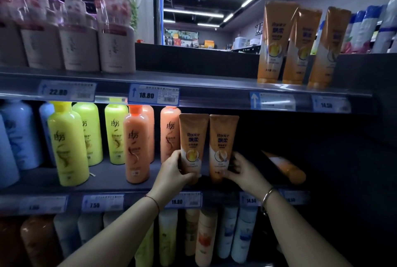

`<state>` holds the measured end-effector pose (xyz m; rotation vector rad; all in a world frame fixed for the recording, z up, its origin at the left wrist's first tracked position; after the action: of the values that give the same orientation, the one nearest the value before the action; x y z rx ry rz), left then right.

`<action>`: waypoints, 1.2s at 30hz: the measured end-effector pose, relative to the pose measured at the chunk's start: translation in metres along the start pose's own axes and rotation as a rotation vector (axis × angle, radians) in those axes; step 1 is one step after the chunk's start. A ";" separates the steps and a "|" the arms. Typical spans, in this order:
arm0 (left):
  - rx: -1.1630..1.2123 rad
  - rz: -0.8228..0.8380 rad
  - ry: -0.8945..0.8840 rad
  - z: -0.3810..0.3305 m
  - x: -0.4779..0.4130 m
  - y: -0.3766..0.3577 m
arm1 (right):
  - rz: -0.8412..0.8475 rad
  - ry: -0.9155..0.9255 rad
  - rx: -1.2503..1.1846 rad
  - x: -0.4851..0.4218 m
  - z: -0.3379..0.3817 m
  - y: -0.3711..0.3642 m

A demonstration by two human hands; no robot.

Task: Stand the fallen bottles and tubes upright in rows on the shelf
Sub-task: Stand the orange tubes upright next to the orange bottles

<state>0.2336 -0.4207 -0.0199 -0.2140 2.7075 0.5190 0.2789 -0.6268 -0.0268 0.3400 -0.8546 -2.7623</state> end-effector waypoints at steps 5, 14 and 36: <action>0.052 -0.049 -0.034 -0.002 0.009 0.003 | -0.040 0.026 -0.062 0.008 -0.003 0.008; -0.074 -0.057 -0.244 -0.050 0.026 -0.052 | -0.374 0.065 -0.126 0.064 -0.041 0.087; -0.173 0.369 0.147 -0.083 -0.053 -0.281 | -0.565 -0.020 -0.166 0.123 -0.116 0.175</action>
<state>0.3154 -0.7067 -0.0197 0.2166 2.8579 0.8756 0.2216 -0.8636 -0.0378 0.6029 -0.5933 -3.3282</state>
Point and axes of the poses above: each hand's wrist, its own x-axis away from the middle knuckle, its own y-axis out of the back of the hand, z = x × y, the point moved 7 cm from there along -x, towards the middle knuckle, and after that the axes turned 5 degrees about x, right-handed, at the moved point
